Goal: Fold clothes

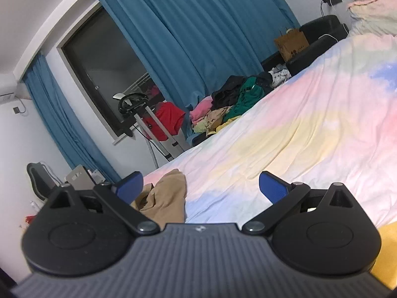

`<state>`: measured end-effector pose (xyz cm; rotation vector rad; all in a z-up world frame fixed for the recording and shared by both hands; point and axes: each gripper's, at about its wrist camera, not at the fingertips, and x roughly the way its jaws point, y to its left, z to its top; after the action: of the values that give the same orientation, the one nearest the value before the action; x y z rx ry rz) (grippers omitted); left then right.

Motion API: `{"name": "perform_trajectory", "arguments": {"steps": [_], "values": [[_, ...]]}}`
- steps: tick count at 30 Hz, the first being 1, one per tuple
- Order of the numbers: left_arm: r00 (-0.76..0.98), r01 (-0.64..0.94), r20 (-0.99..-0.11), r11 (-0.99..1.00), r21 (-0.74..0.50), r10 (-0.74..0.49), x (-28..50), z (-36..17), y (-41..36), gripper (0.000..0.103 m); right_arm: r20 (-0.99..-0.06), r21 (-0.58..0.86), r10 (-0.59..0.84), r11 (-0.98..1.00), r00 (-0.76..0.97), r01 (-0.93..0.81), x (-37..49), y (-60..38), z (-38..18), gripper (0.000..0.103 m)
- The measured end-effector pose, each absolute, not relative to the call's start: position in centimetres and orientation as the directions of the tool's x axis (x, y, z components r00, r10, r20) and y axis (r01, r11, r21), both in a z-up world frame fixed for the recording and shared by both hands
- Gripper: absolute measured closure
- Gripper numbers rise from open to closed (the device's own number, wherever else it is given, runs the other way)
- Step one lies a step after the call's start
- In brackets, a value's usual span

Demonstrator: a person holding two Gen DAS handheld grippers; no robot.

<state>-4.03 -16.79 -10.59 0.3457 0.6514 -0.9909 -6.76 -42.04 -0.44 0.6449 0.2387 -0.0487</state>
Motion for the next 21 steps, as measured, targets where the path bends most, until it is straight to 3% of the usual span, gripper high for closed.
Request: {"name": "perform_trajectory", "arguments": {"steps": [2, 4, 6, 8, 13, 21], "values": [[0.368, 0.869, -0.654, 0.495, -0.011, -0.661, -4.1, -11.5, -17.6, 0.044, -0.243, 0.589, 0.032, 0.799, 0.969, 0.121, -6.4, -41.9, -0.7, 0.002], [0.39, 0.859, -0.66, 0.512, 0.01, -0.642, -4.2, -12.1, -18.1, 0.056, -0.259, 0.587, 0.042, 0.8, 0.965, 0.122, -5.9, -41.7, -1.1, 0.002], [0.42, 0.843, -0.663, 0.537, 0.031, -0.62, -4.1, -12.6, -18.5, 0.081, -0.278, 0.576, 0.045, 0.807, 0.96, 0.129, -5.5, -41.3, -1.4, 0.002], [0.447, 0.823, -0.656, 0.566, 0.035, -0.609, -3.9, -12.8, -18.2, 0.095, -0.296, 0.563, 0.044, 0.815, 0.954, 0.137, -5.2, -41.0, -1.7, 0.002], [0.515, 0.746, -0.594, 0.664, -0.044, -0.618, -3.7, -10.8, -15.0, 0.098, -0.308, 0.564, 0.032, 0.811, 0.951, 0.155, -4.9, -41.0, -1.9, 0.002], [0.651, 0.423, -0.496, 0.817, -0.393, -0.575, -4.7, -4.6, -2.5, 0.098, -0.3, 0.555, 0.037, 0.819, 0.953, 0.143, -5.3, -40.2, -1.4, 0.002]]}}
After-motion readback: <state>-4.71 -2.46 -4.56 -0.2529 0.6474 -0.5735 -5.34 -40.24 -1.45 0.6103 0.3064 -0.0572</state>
